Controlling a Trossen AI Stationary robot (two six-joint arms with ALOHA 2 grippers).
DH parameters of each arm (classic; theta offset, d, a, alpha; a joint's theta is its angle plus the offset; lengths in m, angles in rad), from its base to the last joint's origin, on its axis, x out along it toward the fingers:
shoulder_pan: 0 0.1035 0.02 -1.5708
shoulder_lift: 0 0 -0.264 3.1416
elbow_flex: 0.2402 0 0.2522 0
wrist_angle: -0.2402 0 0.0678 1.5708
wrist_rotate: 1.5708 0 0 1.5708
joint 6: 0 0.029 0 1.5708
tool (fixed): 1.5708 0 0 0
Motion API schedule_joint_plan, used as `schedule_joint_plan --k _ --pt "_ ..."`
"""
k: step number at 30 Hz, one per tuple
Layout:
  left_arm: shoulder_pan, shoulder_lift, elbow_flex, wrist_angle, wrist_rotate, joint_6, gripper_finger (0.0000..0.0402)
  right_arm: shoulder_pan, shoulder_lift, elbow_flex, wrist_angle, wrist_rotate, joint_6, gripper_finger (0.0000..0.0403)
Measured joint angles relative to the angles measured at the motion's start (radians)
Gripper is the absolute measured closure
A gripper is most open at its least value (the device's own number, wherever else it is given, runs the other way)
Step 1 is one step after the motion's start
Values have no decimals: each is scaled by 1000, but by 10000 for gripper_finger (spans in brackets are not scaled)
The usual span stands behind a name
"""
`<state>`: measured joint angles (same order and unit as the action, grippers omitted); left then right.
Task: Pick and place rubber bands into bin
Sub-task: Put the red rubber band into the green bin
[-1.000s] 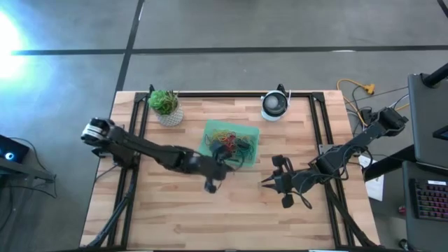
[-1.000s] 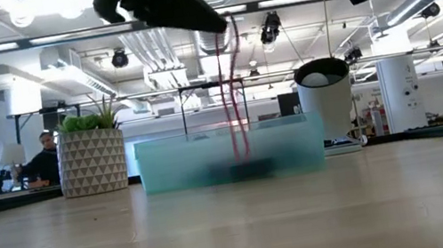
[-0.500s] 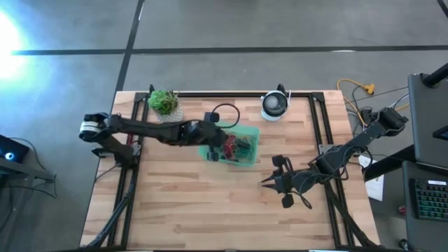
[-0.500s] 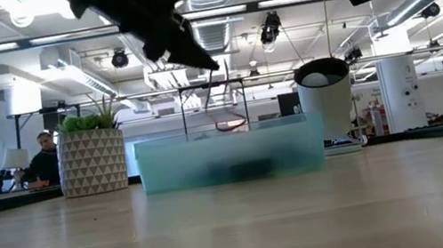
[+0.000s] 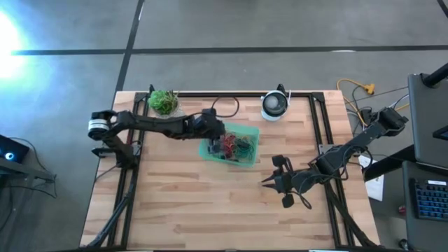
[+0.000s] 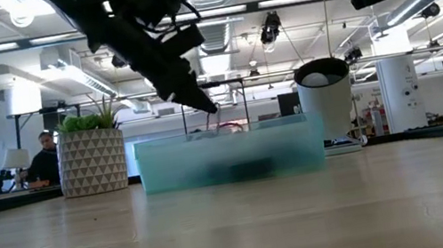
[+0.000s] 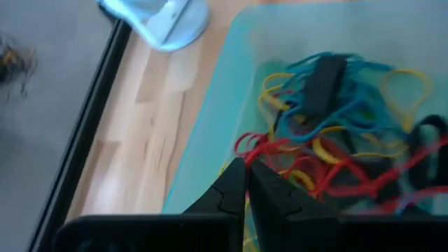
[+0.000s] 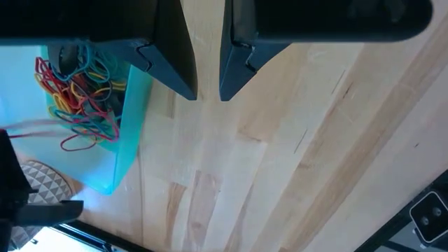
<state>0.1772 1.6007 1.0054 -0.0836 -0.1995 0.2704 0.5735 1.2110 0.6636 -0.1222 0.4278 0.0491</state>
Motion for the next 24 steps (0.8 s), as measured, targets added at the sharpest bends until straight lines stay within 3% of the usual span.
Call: schedule_joint_plan --k 24 --pt "11 6 2 91 41 -102 402 0 0 0 35 0 20 346"
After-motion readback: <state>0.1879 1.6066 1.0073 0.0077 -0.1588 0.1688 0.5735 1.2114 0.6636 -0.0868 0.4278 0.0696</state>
